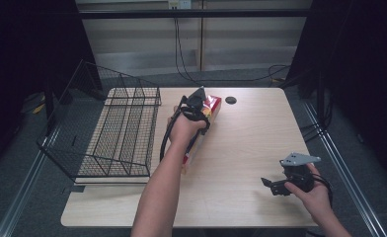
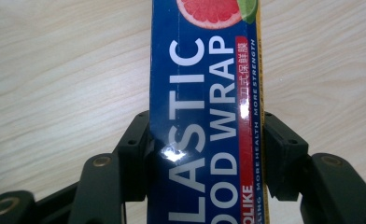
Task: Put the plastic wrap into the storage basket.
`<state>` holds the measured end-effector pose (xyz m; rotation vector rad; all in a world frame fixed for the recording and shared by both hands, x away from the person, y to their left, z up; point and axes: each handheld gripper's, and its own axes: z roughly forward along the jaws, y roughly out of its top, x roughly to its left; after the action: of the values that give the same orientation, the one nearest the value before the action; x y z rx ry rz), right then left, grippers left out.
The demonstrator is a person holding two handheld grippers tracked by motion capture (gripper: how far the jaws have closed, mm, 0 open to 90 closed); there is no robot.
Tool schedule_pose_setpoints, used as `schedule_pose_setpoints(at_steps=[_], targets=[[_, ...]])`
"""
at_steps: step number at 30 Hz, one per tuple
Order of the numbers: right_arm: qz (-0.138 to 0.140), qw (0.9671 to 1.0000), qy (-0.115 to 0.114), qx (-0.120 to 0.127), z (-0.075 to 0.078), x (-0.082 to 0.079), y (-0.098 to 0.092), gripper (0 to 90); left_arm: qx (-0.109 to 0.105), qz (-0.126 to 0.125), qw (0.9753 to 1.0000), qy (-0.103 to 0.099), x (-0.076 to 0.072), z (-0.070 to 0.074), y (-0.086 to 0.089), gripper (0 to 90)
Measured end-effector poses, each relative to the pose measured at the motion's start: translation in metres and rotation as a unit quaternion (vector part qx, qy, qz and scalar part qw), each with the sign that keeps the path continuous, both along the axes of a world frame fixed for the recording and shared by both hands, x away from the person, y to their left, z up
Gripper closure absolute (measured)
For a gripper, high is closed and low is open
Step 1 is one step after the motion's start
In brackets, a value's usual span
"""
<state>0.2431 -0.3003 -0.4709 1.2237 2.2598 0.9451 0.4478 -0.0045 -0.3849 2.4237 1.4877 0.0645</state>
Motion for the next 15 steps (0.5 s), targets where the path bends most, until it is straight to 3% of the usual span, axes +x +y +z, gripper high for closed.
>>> schedule_pose_setpoints(at_steps=[15], targets=[[0.0, 1.0, -0.003, 0.001, 0.001, 0.0, 0.0, 4.6, 0.0, 0.011, 0.9999, 0.007, 0.0, 0.03, 0.017, 44.7]])
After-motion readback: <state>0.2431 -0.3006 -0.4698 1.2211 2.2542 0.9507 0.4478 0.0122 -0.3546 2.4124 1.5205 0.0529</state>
